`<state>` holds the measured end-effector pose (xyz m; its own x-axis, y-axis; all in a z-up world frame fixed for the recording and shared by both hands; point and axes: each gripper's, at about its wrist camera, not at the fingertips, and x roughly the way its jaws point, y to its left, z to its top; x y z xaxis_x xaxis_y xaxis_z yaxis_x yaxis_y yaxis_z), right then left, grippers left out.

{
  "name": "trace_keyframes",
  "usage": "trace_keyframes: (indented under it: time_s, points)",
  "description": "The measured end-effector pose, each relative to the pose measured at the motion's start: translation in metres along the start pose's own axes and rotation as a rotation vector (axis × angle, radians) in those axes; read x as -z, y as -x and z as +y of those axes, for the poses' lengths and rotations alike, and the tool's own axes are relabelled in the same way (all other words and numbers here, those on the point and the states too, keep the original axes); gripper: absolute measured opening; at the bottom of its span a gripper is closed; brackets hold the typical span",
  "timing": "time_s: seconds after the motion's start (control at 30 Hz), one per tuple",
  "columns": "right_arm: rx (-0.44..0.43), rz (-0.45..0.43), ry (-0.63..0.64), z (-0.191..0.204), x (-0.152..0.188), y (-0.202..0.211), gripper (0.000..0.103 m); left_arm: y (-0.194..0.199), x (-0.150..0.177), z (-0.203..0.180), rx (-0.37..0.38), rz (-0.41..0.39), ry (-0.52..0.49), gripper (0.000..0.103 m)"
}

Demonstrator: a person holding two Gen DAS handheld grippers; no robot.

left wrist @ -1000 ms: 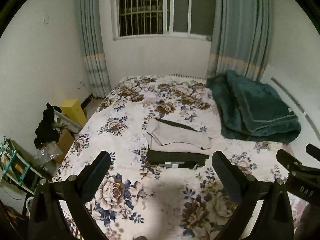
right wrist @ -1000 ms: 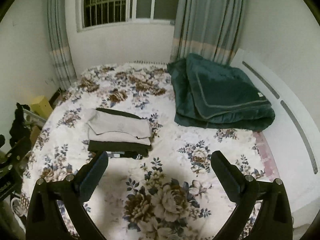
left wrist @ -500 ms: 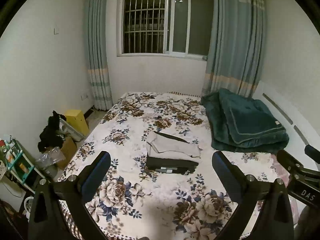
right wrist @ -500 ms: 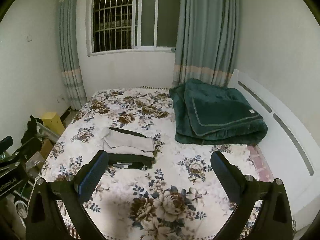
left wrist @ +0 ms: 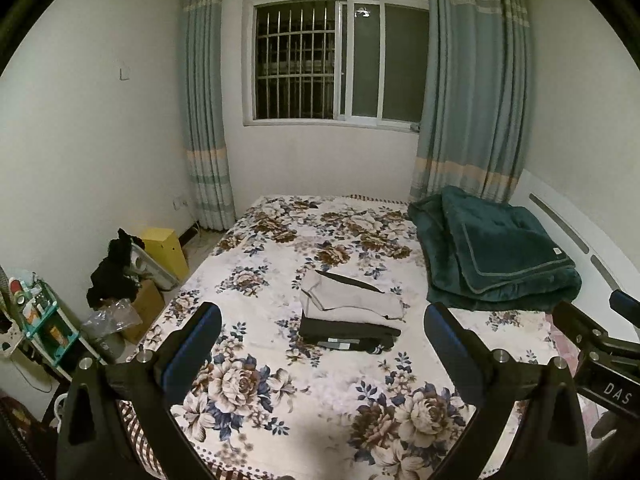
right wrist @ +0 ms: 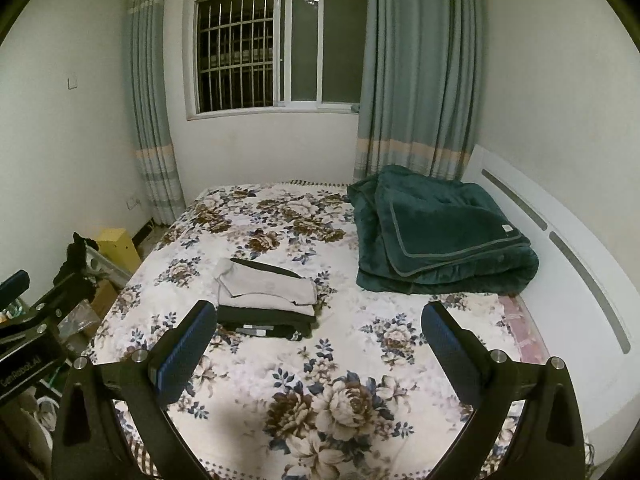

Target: Fold small clothes

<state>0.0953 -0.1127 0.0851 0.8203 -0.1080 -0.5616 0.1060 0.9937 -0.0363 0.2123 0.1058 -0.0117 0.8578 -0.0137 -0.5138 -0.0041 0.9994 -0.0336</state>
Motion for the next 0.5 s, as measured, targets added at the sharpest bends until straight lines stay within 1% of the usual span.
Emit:
trace_keyframes:
  time_s: [0.5]
  points:
    - [-0.008, -0.004, 0.005, -0.0013, -0.0009, 0.0024, 0.103, 0.011, -0.002, -0.0059, -0.011, -0.019, -0.006, 0.103]
